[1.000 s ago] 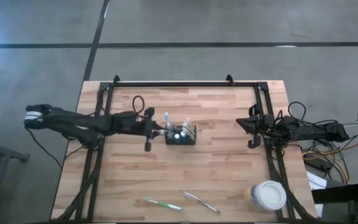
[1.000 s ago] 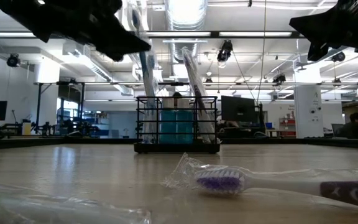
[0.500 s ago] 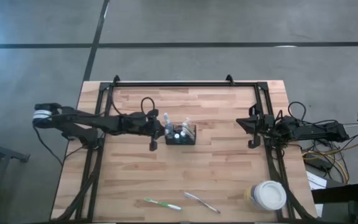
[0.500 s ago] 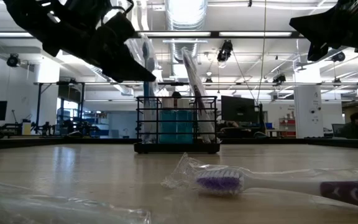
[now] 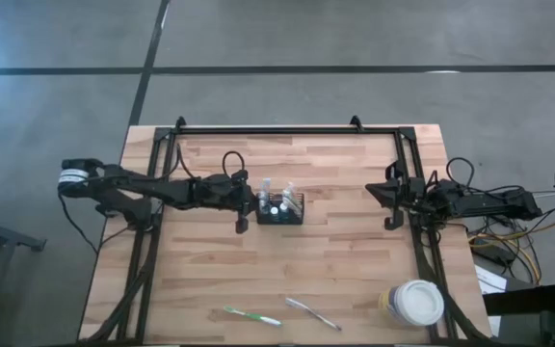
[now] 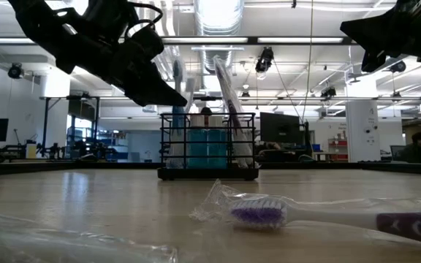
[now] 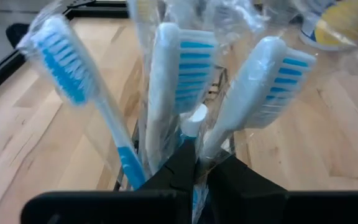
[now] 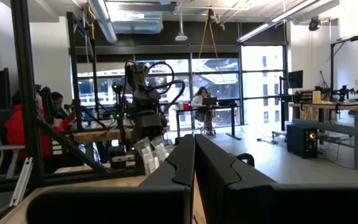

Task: Pick & Place toothbrushing station
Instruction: Put the blue toothbrush into the black mesh organizer

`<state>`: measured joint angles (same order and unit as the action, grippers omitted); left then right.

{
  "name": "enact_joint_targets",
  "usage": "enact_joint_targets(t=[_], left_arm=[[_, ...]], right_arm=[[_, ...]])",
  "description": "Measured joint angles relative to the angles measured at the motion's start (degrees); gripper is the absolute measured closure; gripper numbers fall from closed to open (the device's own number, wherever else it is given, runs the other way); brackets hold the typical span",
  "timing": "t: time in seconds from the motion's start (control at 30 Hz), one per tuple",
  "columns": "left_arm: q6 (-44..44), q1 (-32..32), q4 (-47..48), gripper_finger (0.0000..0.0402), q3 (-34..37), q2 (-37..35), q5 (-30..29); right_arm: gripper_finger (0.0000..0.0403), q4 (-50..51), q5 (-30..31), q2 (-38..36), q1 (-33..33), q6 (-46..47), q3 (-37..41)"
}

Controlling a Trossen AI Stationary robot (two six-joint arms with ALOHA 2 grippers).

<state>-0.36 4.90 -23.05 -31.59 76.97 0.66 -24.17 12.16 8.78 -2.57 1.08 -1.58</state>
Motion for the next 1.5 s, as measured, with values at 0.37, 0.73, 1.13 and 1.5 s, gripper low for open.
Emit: enact_joint_targets(t=[0.37,0.73,1.13,1.5], left_arm=[[-3.9,0.2,0.6,0.0313,0.1,-0.8,0.4],[-9.6,0.8,0.5,0.0180,0.1,-2.5,2.1],[-12.0,2.6,4.3,0.0180,0.1,-5.4,1.5],[-12.2,3.0,5.0,0.0273,0.1,-6.6,2.8]], right_arm=[[0.0394,-0.1,0.0,1.9,0.0,0.3,0.0],[0.0394,-0.1,0.0,1.9,0.0,0.5,0.0],[0.0394,-0.1,-0.1,1.9,0.0,0.5,0.0],[0.0394,-0.1,-0.1,1.9,0.0,0.5,0.0]])
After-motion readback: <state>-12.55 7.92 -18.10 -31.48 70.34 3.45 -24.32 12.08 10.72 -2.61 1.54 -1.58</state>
